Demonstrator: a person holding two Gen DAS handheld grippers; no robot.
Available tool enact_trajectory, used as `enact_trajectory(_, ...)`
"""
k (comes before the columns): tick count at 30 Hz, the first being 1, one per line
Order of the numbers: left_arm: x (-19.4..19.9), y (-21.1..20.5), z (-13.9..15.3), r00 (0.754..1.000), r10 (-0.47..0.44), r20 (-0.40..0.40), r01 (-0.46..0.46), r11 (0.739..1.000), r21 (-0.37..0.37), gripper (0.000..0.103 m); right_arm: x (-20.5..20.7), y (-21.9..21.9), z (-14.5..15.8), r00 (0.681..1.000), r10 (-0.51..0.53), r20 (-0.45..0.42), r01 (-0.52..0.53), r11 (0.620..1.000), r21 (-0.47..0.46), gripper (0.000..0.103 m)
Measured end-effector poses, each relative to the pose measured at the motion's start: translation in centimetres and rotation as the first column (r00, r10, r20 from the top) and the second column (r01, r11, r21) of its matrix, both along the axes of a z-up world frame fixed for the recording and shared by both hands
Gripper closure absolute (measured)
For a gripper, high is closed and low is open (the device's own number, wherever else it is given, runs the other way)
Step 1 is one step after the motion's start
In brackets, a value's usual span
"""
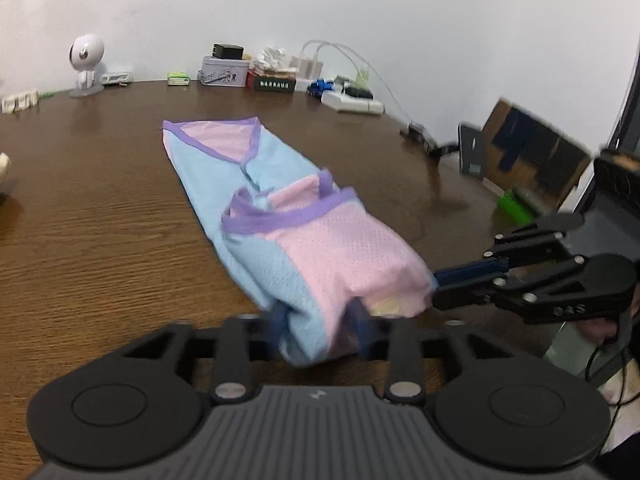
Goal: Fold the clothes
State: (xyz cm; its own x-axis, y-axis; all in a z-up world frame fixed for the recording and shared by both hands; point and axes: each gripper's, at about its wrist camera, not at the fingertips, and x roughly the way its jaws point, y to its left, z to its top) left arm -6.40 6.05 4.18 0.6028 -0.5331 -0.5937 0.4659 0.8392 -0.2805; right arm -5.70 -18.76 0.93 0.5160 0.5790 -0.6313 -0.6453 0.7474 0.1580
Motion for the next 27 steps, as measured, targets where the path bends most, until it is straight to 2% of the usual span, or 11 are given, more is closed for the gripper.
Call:
enact_trajectory(2,1.9,0.9,0.7,0.999,0.039,-0.036,-0.041,0.996,-0.075,0.03,0.9,-0.4,1.2,1.0,-0.019,0.005,0.018,0.997,0.078,0.052)
enact_trajectory(5,5.4,1.7,0.6,0.99,0.085,-0.113,-0.098,0.988,-0.118,0.033,4.2,0.4,1.4,0.998,-0.066,-0.022,0.068,0.991,0.118,0.051)
enact_trajectory(7,6.7,1.2,0.3,0.986,0.091,-0.142,-0.105,0.99,-0.095,0.055,6.7,1.3,0.6,0.993,-0.086,-0.081,0.095,0.99,0.106,0.053)
enact_trajectory(8,7.2,1.0,0.1,0.984,0.093,-0.153,-0.106,0.991,-0.083,0.057,7.8,1.7,0.2,0.989,-0.095,-0.111,0.106,0.989,0.102,0.064)
enact_trajectory(10,7.8,0.5,-0.1,0.984,0.093,-0.155,-0.104,0.992,-0.069,0.086,9.2,2.3,-0.6,0.981,-0.099,-0.166,0.117,0.987,0.106,0.075)
enact_trajectory(12,7.7,0.2,-0.1,0.988,0.088,-0.125,-0.097,0.993,-0.073,0.09,9.6,2.6,-1.2,0.978,-0.107,-0.178,0.126,0.987,0.101,0.099)
enact_trajectory(13,7.6,0.1,0.2,0.991,0.082,-0.107,-0.09,0.993,-0.079,0.094,9.2,2.6,-1.0,0.981,-0.108,-0.162,0.126,0.986,0.108,0.099)
enact_trajectory(20,8.6,-1.2,0.8,0.996,0.066,-0.053,-0.07,0.994,-0.083,0.094,7.9,2.4,1.7,0.988,-0.155,-0.014,0.156,0.982,0.104,0.1)
enact_trajectory(23,8.9,-0.9,0.3,0.99,0.126,-0.069,-0.13,0.991,-0.045,0.075,9.3,3.0,0.7,0.983,-0.183,-0.018,0.183,0.983,0.022,0.091)
enact_trajectory(25,7.8,0.6,0.8,0.988,0.144,-0.057,-0.148,0.987,-0.07,0.053,9.3,2.7,0.3,0.977,-0.21,-0.025,0.209,0.978,-0.007,0.086)
enact_trajectory(27,5.7,2.5,1.5,0.992,0.119,-0.05,-0.125,0.985,-0.121,0.05,7.8,1.1,0.8,0.983,-0.184,-0.003,0.184,0.982,0.052,0.074)
